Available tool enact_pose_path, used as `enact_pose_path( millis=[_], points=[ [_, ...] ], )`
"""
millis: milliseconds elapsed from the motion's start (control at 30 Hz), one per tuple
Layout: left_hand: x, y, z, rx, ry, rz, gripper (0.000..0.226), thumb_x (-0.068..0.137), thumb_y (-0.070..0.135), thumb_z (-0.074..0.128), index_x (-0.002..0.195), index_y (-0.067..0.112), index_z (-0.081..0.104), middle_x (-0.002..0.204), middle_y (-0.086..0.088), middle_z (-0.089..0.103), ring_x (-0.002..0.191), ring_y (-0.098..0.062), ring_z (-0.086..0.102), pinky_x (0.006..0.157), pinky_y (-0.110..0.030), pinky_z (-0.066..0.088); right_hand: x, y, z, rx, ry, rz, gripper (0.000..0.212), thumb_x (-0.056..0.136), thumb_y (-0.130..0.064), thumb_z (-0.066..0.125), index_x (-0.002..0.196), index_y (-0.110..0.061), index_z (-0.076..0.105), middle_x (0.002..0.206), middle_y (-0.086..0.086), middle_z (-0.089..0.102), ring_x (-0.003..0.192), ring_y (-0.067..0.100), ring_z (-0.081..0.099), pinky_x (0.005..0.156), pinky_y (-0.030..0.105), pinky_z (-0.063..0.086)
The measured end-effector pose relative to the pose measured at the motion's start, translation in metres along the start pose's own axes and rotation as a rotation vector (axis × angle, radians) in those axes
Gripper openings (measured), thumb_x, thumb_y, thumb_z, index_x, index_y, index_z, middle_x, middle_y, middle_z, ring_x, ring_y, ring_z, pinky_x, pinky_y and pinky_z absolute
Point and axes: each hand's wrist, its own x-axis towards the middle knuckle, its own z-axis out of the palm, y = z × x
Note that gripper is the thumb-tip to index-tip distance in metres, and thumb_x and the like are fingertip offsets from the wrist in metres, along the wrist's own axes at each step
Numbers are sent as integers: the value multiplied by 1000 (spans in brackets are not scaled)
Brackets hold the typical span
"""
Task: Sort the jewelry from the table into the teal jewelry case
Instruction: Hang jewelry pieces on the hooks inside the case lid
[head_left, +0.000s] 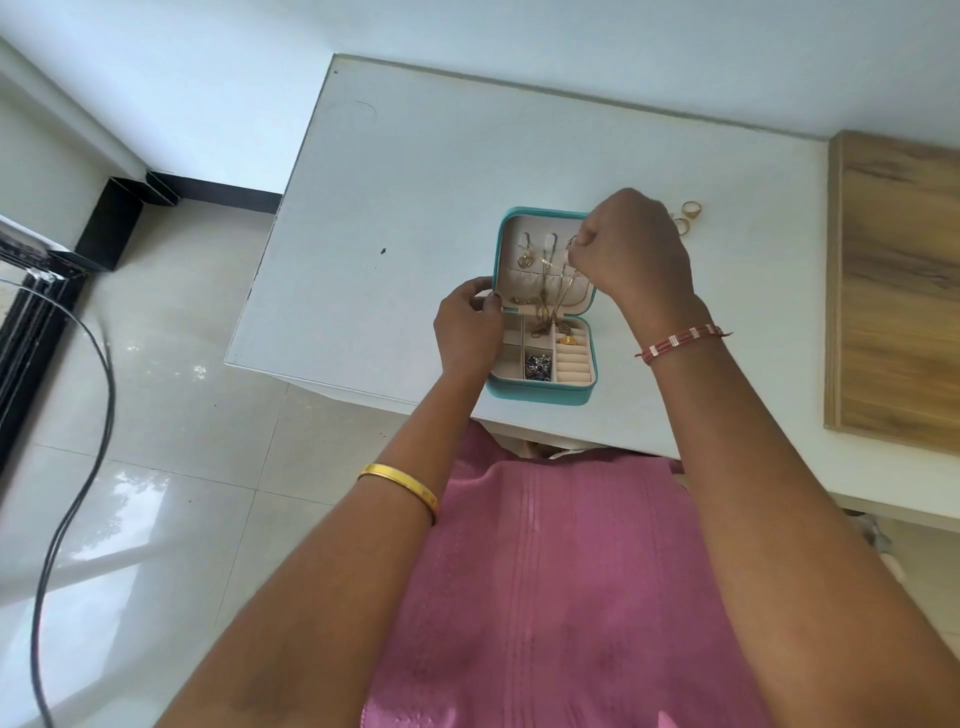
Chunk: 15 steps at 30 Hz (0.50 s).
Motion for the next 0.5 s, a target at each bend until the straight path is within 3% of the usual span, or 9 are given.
enact_pose_path(
  millis=[100, 167, 233, 333, 433, 500],
  points=[
    [0, 0, 0, -7, 0, -3, 28, 91, 11, 49, 114, 17, 64, 100, -7, 71, 93, -24, 66, 88, -38, 52, 1, -6, -8, 168, 21, -72, 17, 85, -18, 62, 93, -6, 71, 91, 8, 69, 88, 20, 64, 70, 17, 40],
    [0, 0, 0, -12, 0, -7, 28, 91, 11, 49, 114, 17, 64, 99, -7, 71, 92, -24, 66, 88, -38, 52, 1, -10, -13, 353, 11, -93, 15, 84, -17, 65, 89, -5, 72, 65, -5, 60, 57, -2, 56, 53, 6, 35],
    [0, 0, 0, -12, 1, -11, 28, 91, 12, 49, 114, 17, 64, 99, -7, 71, 92, -24, 66, 88, -39, 52, 3, -13, -14, 542, 11, -50, 14, 82, -17, 67, 87, -5, 72, 53, -13, 48, 34, -4, 43, 42, 4, 29],
    [0, 0, 1, -17, -1, -17, 28, 91, 12, 49, 115, 18, 64, 100, -6, 71, 92, -23, 66, 88, -40, 52, 6, -18, -15, 630, 7, -15, 14, 81, -19, 69, 86, -7, 72, 55, -6, 54, 38, 1, 42, 39, 7, 28],
    [0, 0, 1, -20, 1, -15, 29, 92, 12, 49, 116, 18, 63, 100, -6, 70, 91, -22, 66, 86, -37, 53, 7, -23, -17, 750, -90, -33, 8, 80, -21, 70, 80, -13, 72, 76, 15, 68, 52, 10, 45, 41, 16, 31],
    [-1, 1, 1, -29, 4, -13, 28, 92, 12, 49, 116, 18, 63, 99, -5, 70, 88, -21, 65, 81, -30, 52, 5, -25, -20, 871, -198, -73, 6, 82, -19, 69, 78, -16, 72, 69, 9, 65, 41, 3, 36, 40, 16, 28]
  ],
)
